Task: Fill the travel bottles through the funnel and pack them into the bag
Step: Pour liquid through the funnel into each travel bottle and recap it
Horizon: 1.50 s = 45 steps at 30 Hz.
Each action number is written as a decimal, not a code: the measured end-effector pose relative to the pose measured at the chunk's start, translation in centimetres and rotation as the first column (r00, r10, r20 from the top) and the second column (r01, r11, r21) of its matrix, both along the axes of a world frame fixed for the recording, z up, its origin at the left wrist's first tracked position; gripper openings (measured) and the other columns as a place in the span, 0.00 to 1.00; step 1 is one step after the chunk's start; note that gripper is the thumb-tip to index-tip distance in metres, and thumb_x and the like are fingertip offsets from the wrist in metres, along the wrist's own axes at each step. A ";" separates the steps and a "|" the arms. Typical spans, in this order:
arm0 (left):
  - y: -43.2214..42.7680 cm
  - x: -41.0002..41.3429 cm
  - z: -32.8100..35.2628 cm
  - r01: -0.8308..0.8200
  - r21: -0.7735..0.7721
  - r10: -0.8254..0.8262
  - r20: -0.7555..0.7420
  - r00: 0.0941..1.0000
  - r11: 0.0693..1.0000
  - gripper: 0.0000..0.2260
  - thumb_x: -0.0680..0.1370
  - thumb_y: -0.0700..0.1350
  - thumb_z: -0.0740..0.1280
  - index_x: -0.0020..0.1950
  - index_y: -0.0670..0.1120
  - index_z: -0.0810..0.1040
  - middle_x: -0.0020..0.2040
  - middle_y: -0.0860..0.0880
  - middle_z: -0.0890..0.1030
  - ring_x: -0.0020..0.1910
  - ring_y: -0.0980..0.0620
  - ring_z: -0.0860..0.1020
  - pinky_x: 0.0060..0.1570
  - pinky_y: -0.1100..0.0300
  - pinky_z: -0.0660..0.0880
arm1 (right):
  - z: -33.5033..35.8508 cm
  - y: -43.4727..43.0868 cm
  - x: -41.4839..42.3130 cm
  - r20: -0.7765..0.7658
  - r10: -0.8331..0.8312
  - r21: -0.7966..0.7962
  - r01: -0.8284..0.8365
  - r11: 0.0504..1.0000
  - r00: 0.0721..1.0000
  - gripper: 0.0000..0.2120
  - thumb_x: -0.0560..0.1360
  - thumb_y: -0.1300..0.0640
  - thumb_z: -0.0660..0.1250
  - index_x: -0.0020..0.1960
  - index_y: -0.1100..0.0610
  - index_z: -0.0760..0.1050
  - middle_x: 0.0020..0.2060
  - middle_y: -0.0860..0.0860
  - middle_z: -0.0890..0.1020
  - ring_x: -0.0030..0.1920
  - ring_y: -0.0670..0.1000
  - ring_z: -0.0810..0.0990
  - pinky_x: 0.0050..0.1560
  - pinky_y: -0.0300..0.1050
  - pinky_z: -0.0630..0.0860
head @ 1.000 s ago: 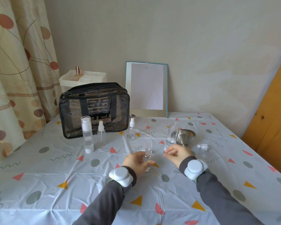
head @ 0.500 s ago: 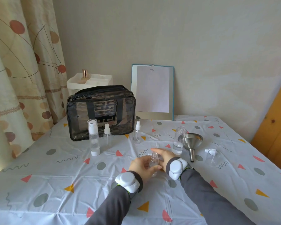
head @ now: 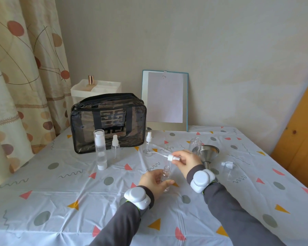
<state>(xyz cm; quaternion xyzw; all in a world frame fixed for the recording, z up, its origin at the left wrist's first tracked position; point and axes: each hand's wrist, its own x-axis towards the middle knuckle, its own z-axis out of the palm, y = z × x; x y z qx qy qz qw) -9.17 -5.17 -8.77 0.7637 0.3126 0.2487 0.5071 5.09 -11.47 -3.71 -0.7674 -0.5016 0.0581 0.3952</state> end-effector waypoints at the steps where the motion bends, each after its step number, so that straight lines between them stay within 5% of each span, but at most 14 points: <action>1: -0.1 0.1 0.1 -0.002 0.000 0.002 0.000 1.000 1.000 0.10 0.69 0.48 0.74 0.48 0.51 0.77 0.41 0.59 0.80 0.37 0.69 0.78 0.39 0.78 0.71 | 0.9 -0.5 -0.1 -0.028 -0.009 0.055 0.011 0.998 1.000 0.09 0.71 0.63 0.69 0.51 0.56 0.80 0.49 0.56 0.80 0.47 0.55 0.80 0.52 0.47 0.76; 6: -0.1 0.0 -0.1 -0.001 -0.044 0.003 0.051 0.999 0.999 0.09 0.70 0.44 0.74 0.45 0.52 0.76 0.36 0.59 0.79 0.30 0.70 0.77 0.32 0.78 0.70 | 5.0 -2.1 -0.4 -0.230 -0.023 0.252 0.082 0.964 0.973 0.11 0.71 0.62 0.70 0.47 0.46 0.79 0.41 0.52 0.81 0.40 0.48 0.79 0.39 0.29 0.74; 10: -0.2 0.1 0.0 -0.017 -0.026 0.018 0.034 0.999 1.000 0.10 0.69 0.47 0.75 0.48 0.48 0.79 0.38 0.57 0.81 0.32 0.67 0.78 0.34 0.76 0.72 | 7.8 -3.6 -0.4 -0.284 0.046 0.328 0.052 0.943 0.958 0.16 0.69 0.64 0.72 0.55 0.53 0.76 0.42 0.49 0.81 0.42 0.46 0.79 0.47 0.31 0.74; 16: -0.3 0.0 0.2 -0.021 0.006 0.021 0.001 1.000 1.000 0.09 0.69 0.48 0.75 0.43 0.55 0.75 0.36 0.59 0.79 0.30 0.69 0.77 0.36 0.76 0.74 | 8.9 -4.5 -1.3 -0.206 0.023 0.244 0.028 0.969 0.978 0.08 0.72 0.62 0.69 0.45 0.49 0.79 0.43 0.53 0.83 0.44 0.50 0.79 0.51 0.37 0.74; 23: -0.2 0.0 0.2 -0.060 0.082 0.064 -0.051 0.997 0.995 0.12 0.68 0.53 0.74 0.48 0.55 0.76 0.37 0.60 0.77 0.40 0.60 0.78 0.44 0.69 0.73 | 8.9 -4.9 -1.7 -0.171 0.002 0.206 0.034 0.978 0.985 0.07 0.72 0.65 0.68 0.47 0.56 0.76 0.43 0.52 0.80 0.44 0.48 0.77 0.48 0.32 0.72; 28: -0.3 -0.1 0.4 -0.070 0.064 0.073 -0.044 0.996 0.996 0.17 0.68 0.52 0.75 0.54 0.49 0.78 0.37 0.64 0.75 0.37 0.66 0.75 0.36 0.79 0.69 | 9.2 -5.4 -1.4 -0.092 -0.028 0.152 0.042 0.988 0.995 0.07 0.72 0.64 0.68 0.48 0.56 0.78 0.41 0.50 0.79 0.43 0.50 0.77 0.49 0.34 0.71; 31: -0.3 -0.1 0.4 -0.079 0.064 0.082 -0.056 0.995 0.995 0.15 0.68 0.52 0.75 0.51 0.52 0.78 0.36 0.64 0.74 0.37 0.65 0.75 0.37 0.78 0.68 | 9.5 -5.5 -1.2 -0.075 -0.035 0.124 0.044 0.991 0.997 0.06 0.72 0.63 0.68 0.47 0.55 0.79 0.43 0.52 0.81 0.44 0.52 0.79 0.47 0.33 0.72; 36: -0.3 0.2 0.3 -0.058 0.034 0.060 -0.050 0.997 0.998 0.11 0.69 0.50 0.75 0.48 0.52 0.78 0.47 0.53 0.83 0.47 0.56 0.80 0.54 0.63 0.75 | 10.0 -5.7 -1.1 -0.008 -0.020 0.073 0.020 0.997 1.000 0.06 0.72 0.63 0.68 0.45 0.54 0.79 0.42 0.54 0.82 0.38 0.49 0.76 0.46 0.36 0.73; 43: -0.3 0.1 0.3 -0.061 0.026 0.063 -0.043 0.997 0.998 0.11 0.68 0.50 0.75 0.47 0.51 0.79 0.42 0.56 0.81 0.44 0.57 0.80 0.48 0.68 0.74 | 9.6 -5.4 -1.6 0.046 0.044 -0.023 -0.043 0.999 0.998 0.07 0.72 0.63 0.67 0.46 0.53 0.79 0.43 0.58 0.83 0.35 0.48 0.75 0.41 0.28 0.72; 45: -0.3 0.1 0.2 -0.063 0.041 0.064 -0.036 0.997 0.997 0.10 0.68 0.50 0.75 0.46 0.53 0.78 0.42 0.54 0.82 0.44 0.56 0.81 0.50 0.64 0.76 | 9.2 -5.0 -2.1 0.073 0.078 -0.079 -0.072 0.994 0.994 0.09 0.73 0.64 0.66 0.49 0.53 0.79 0.45 0.56 0.83 0.40 0.51 0.79 0.47 0.35 0.75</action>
